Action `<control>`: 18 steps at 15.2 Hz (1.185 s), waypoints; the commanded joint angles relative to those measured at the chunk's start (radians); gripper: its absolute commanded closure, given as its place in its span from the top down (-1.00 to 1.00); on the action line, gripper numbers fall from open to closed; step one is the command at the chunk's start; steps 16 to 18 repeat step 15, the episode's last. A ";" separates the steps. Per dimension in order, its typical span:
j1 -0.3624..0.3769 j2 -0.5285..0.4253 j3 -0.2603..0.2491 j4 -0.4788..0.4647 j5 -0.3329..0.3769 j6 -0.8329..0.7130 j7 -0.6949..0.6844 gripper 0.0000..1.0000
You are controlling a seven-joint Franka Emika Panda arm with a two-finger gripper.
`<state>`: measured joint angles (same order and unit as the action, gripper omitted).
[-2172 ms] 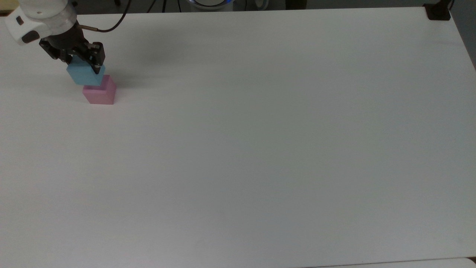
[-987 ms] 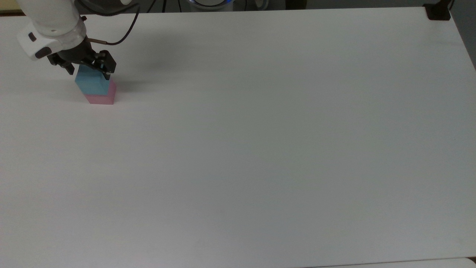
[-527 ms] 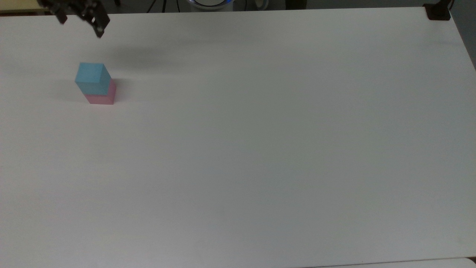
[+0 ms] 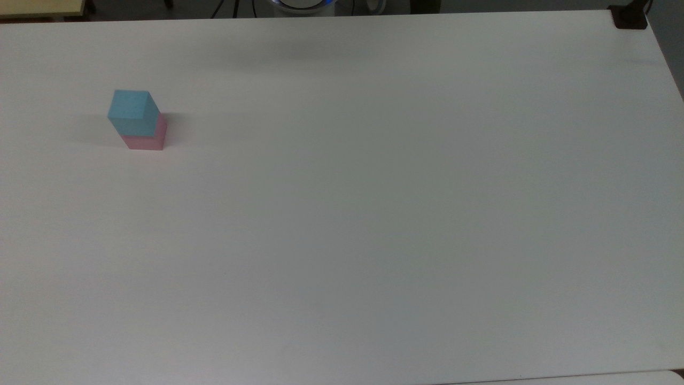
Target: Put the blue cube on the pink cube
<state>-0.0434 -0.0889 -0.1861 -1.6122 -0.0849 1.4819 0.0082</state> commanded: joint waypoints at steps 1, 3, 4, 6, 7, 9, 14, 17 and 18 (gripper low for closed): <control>0.051 -0.005 -0.030 -0.012 0.016 0.029 -0.087 1.00; 0.051 -0.003 -0.029 -0.011 0.025 0.078 -0.134 1.00; 0.050 0.000 -0.029 -0.011 0.033 0.084 -0.142 1.00; 0.050 0.009 -0.029 -0.011 0.036 0.118 -0.140 1.00; 0.050 0.011 -0.029 -0.012 0.045 0.127 -0.140 1.00; 0.050 0.021 -0.029 -0.012 0.080 0.164 -0.142 1.00; 0.050 0.032 -0.027 -0.015 0.083 0.187 -0.143 1.00; 0.050 0.034 -0.024 -0.015 0.083 0.187 -0.143 1.00; 0.050 0.034 -0.024 -0.015 0.083 0.187 -0.143 1.00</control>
